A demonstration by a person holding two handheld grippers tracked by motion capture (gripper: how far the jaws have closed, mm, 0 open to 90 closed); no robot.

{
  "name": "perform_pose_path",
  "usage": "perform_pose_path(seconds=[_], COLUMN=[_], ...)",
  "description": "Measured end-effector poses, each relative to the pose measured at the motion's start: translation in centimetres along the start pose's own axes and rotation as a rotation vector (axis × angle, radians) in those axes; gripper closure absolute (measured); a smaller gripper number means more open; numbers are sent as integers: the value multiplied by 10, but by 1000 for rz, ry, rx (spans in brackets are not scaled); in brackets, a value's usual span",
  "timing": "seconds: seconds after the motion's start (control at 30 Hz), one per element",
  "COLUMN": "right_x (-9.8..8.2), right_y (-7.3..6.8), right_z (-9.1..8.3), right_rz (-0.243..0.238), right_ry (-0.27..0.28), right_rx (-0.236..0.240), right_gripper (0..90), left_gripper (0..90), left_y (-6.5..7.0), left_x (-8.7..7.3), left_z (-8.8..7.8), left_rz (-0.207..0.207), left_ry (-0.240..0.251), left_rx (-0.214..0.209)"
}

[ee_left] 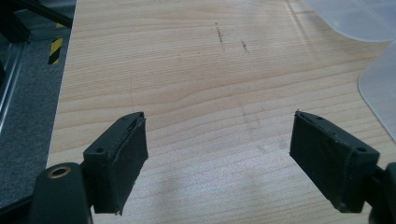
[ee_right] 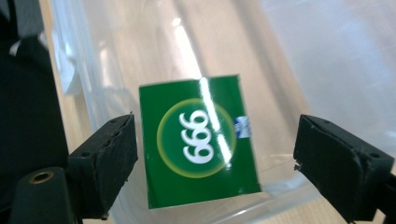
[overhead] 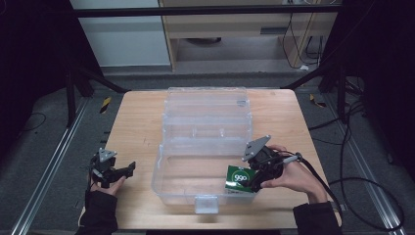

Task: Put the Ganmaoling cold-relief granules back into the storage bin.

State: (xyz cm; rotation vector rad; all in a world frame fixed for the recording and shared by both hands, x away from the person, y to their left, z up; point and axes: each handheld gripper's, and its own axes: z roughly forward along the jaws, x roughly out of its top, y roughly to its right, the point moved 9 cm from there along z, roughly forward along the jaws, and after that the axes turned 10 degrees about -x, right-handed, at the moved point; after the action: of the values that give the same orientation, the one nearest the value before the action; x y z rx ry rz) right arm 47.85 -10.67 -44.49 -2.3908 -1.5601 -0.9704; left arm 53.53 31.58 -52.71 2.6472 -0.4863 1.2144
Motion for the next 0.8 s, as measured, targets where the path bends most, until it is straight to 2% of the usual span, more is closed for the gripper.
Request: perform_pose_path(seconds=[0.13, 0.17, 0.23, 0.37, 0.43, 0.6, 0.63, 0.67, 0.8], right_x=[6, 6, 8, 10, 9, 0, 0, -4, -11], right_y=[9, 9, 15, 19, 21, 34, 34, 38, 46], right_z=[-11, -11, -18, -24, -27, -30, -30, -33, -38], right_rz=[48, 48, 91, 106, 134, 208, 208, 243, 308], right_ry=[81, 81, 128, 167, 194, 230, 230, 255, 295], right_rx=[-56, -56, -110, -174, -188, -258, -258, -276, -315], right_gripper=[111, 111, 91, 82, 79, 73, 73, 72, 64], left_gripper=[183, 183, 184, 183, 184, 183, 184, 184, 184], left_y=[0, 0, 0, 0, 0, 1, 1, 1, 2], left_x=[0, 0, 0, 0, 0, 0, 0, 0, 0], left_z=[0, 0, 0, 0, 0, 0, 0, 0, -1], left_rz=[-1, -1, 0, -3, -3, -6, -6, -7, -3], left_ry=[0, 0, 1, 2, 2, 2, 2, 3, 3], left_rx=[0, 0, 1, -1, -1, -3, -3, -3, -2])
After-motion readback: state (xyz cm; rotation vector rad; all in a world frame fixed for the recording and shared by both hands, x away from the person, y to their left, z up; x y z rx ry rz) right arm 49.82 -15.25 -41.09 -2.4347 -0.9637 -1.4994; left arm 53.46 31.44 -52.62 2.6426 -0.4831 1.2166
